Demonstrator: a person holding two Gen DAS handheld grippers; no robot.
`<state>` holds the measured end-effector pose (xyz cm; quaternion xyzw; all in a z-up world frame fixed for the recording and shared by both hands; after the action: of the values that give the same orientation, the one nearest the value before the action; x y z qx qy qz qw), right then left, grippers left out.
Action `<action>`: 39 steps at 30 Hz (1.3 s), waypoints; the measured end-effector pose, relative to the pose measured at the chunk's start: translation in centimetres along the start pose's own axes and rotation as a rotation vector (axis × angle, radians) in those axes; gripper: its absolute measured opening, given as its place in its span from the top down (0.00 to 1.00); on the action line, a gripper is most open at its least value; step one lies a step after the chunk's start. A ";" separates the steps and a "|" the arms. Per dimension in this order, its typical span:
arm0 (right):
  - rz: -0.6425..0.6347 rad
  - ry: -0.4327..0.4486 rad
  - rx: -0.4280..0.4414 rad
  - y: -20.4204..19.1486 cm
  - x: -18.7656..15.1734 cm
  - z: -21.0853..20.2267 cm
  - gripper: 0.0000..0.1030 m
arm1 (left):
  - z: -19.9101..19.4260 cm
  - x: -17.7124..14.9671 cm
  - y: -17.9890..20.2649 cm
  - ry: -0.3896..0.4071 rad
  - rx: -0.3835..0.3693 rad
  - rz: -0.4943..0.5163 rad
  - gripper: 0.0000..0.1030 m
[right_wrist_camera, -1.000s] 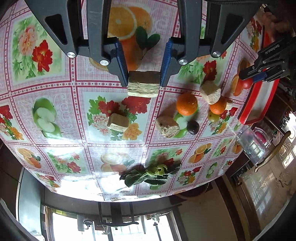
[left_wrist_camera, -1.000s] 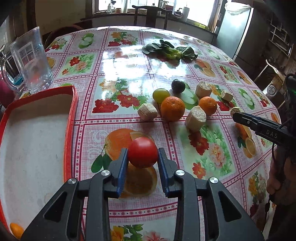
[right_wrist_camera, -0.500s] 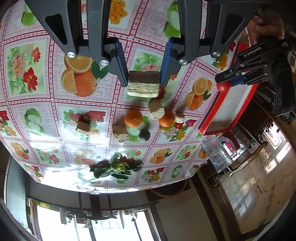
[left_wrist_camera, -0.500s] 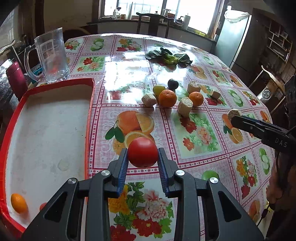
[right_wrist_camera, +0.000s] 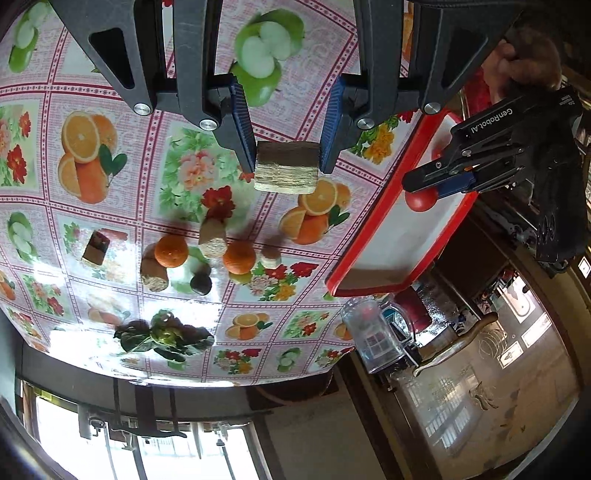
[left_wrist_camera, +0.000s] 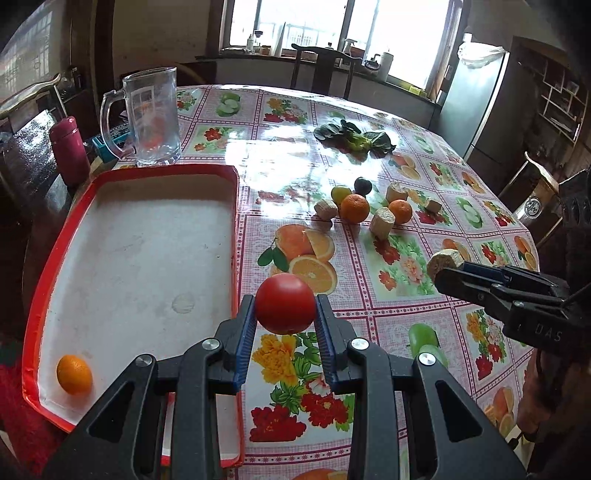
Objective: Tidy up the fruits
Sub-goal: 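Carry the tomato and beige block with both tools over the red tray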
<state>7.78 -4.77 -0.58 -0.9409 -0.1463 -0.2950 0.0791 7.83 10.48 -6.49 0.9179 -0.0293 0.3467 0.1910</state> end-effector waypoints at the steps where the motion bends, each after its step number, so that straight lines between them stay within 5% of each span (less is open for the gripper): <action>1: -0.006 -0.002 0.004 -0.4 -0.1 0.0 0.66 | -0.2 -0.1 -0.2 0.002 0.001 -0.003 0.72; 39: -0.221 -0.054 0.116 -14.7 0.5 3.4 0.66 | -4.8 -2.4 -10.6 0.057 0.090 -0.170 0.72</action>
<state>5.29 10.03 -2.12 -0.9205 -0.2678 -0.2677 0.0966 5.01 21.92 -8.22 0.9144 0.0698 0.3562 0.1792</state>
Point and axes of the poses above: each gripper's, at about its wrist camera, not at the fingertips, and z roughly the way its jaws point, y to its right, x to its top, the point moved 3 cm from there along z, roughly the way its jaws point, and after that the axes turned 14 degrees about -x, right-handed, at the moved point
